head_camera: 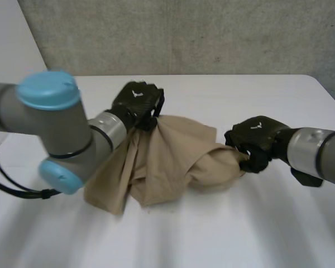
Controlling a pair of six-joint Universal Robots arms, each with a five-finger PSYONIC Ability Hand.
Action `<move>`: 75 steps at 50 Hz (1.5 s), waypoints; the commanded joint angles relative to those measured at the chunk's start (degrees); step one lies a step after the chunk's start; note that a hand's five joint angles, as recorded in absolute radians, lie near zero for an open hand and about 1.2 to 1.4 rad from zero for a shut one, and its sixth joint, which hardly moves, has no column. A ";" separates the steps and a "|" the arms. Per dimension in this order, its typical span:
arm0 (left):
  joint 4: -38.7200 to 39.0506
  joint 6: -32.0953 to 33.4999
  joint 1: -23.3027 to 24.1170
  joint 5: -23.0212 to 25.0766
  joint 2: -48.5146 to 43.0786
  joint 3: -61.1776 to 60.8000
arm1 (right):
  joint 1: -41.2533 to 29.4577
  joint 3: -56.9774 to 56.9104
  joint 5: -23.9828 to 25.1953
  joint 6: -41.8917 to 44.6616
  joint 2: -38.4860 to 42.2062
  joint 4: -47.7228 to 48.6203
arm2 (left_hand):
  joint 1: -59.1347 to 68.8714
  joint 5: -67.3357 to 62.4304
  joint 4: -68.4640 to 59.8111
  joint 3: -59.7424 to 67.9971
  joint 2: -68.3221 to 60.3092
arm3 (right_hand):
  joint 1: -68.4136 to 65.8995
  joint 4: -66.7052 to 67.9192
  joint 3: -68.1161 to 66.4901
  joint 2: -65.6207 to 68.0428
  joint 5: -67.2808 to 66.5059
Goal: Fold the shorts.
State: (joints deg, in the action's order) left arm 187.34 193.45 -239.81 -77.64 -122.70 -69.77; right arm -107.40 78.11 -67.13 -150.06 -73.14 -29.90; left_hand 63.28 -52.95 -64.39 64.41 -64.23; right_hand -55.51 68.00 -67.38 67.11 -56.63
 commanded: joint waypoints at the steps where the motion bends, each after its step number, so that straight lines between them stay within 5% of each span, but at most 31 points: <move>1: 7.77 7.20 0.13 -4.09 -16.25 13.50 | -4.83 -5.86 -15.47 -8.40 11.52 12.14 | -28.52 28.19 29.63 -29.65 29.47 | -24.49 12.00 -12.62 12.89 -13.37; 5: 7.96 6.24 0.22 -5.24 -13.46 12.21 | -6.50 -5.61 -23.12 -9.89 13.46 18.82 | -47.82 47.49 48.92 -48.95 48.77 | -24.49 12.00 -12.62 12.89 -13.37; 16: 7.26 -0.70 0.57 -6.20 9.57 -10.37 | -6.86 -2.79 -24.54 -11.65 13.20 24.81 | -44.67 44.34 45.77 -45.80 45.62 | -24.49 12.00 -12.62 12.89 -13.37; 24: 0.76 -9.30 1.27 -13.40 19.69 -28.81 | -6.33 -1.39 -24.63 -11.65 11.80 24.81 | -39.11 38.78 40.21 -40.23 40.06 | -24.49 12.00 -12.62 12.89 -13.37; 34: 0.49 -16.88 3.47 -17.98 14.60 -33.07 | -6.33 0.20 -24.45 -11.65 10.13 24.98 | -30.70 30.37 31.80 -31.83 31.65 | -24.49 12.00 -12.62 12.89 -13.37; 62: 3.74 -17.32 7.16 -17.81 3.35 -27.79 | -6.33 1.08 -24.54 -11.65 9.86 25.33 | -16.24 15.91 17.34 -17.36 17.18 | -24.49 12.00 -12.62 12.89 -13.37; 69: 7.42 -16.44 7.78 -17.90 2.12 -27.70 | -6.33 1.16 -24.63 -11.65 9.86 25.69 | 15.33 -15.66 -14.23 14.21 -14.38 | -24.49 12.00 -12.62 12.89 -13.37; 75: 8.57 -16.35 7.34 -18.16 3.60 -26.83 | -6.33 0.99 -24.54 -11.65 8.81 25.60 | 16.72 -17.05 -15.61 15.59 -15.77 | -24.49 12.00 -12.62 12.89 -13.37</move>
State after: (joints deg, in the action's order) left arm 194.15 176.80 -232.00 -95.54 -120.42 -97.42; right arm -113.73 79.25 -91.75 -161.72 -63.29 -4.25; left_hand 64.14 -55.83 -67.03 63.01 -65.75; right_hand -55.49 68.01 -67.38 67.11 -56.94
